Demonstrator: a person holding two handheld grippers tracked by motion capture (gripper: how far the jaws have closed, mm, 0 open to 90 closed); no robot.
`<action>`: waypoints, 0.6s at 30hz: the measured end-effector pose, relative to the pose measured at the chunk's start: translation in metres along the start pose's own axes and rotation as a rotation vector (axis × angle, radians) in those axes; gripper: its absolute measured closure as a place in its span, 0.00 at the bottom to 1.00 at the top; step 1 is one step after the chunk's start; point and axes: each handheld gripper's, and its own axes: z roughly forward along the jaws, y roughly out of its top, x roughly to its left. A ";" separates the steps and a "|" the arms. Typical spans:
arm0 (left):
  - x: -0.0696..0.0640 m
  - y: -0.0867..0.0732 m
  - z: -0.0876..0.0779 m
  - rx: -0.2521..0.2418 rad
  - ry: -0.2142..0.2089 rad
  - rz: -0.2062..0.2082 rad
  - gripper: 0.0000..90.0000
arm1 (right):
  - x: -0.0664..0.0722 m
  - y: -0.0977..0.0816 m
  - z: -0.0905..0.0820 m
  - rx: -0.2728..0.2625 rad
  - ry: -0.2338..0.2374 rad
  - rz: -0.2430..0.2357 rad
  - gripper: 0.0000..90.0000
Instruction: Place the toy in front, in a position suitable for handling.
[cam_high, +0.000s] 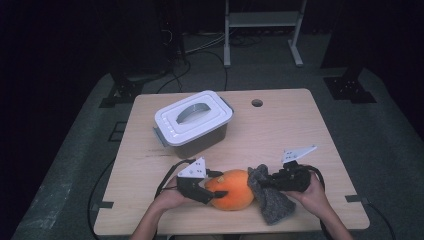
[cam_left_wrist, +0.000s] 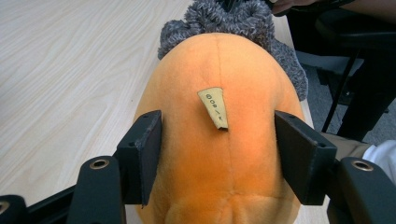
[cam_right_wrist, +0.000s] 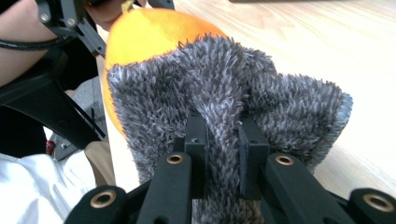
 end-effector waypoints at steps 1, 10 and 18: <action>0.000 0.000 0.000 0.000 0.000 -0.001 0.40 | 0.001 0.001 -0.002 -0.006 -0.007 -0.006 0.85; -0.001 0.000 0.002 0.000 -0.002 0.002 0.40 | 0.010 0.008 0.001 -0.029 0.021 -0.041 0.85; -0.001 0.002 0.002 0.005 -0.001 0.006 0.40 | 0.002 -0.002 -0.002 0.003 0.000 -0.012 0.85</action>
